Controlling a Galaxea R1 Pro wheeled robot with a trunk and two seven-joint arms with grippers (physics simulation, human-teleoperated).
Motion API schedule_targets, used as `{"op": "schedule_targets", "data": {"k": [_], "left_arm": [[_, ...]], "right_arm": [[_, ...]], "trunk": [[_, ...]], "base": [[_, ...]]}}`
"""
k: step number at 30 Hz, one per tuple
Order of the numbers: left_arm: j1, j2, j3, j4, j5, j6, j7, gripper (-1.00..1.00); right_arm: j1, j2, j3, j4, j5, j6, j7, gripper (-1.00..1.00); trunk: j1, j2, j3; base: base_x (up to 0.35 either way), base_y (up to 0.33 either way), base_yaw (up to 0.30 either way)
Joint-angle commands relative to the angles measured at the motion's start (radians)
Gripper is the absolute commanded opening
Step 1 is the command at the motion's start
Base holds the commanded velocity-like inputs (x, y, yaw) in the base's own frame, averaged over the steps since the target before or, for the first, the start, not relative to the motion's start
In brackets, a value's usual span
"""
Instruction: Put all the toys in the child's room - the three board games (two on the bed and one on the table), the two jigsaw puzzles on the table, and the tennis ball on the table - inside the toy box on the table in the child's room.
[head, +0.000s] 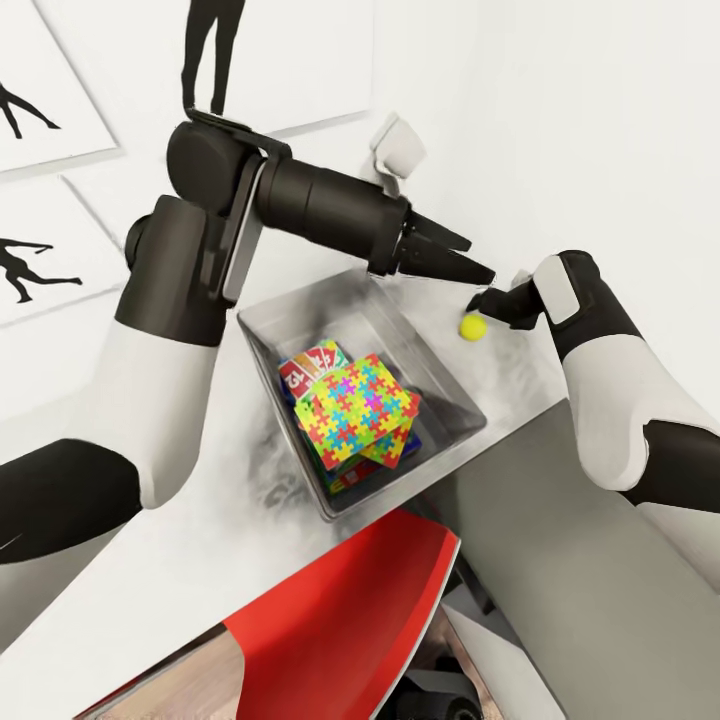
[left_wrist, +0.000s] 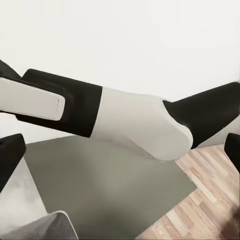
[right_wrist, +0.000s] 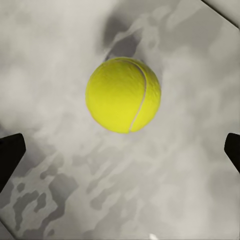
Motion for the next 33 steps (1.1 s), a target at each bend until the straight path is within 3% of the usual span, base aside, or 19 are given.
{"op": "schedule_targets", "data": {"k": [1,4,9,15,33], "left_arm": [[-0.011,-0.001,0.000,0.024,-0.004,0.010,-0.006,1.00],[-0.055,-0.004,0.000,0.132,-0.005,0.010,-0.006,1.00],[-0.083,-0.019,-0.003,0.216,-0.007,0.010,-0.002,1.00],[-0.123,-0.019,-0.004,0.323,-0.024,0.010,0.012,1.00],[-0.216,-0.019,-0.003,0.355,-0.026,0.010,0.009,1.00]], "right_arm": [[-0.001,0.000,-0.001,-0.001,-0.011,0.002,-0.009,1.00],[-0.001,0.000,-0.001,-0.001,-0.011,0.002,-0.009,1.00],[-0.001,-0.001,-0.001,-0.001,-0.011,0.002,-0.009,1.00],[-0.001,-0.001,-0.001,-0.001,-0.011,0.002,-0.009,1.00],[-0.001,-0.001,-0.002,0.001,-0.010,0.002,-0.009,1.00]], "trunk": [[0.000,-0.002,-0.003],[0.000,-0.002,-0.008],[0.000,-0.002,-0.016],[0.000,-0.002,-0.026],[0.000,-0.002,-0.055]], "base": [[0.000,0.000,0.000],[0.000,0.000,0.000],[0.000,0.000,0.000],[0.000,0.000,0.000],[0.000,0.000,0.000]]}}
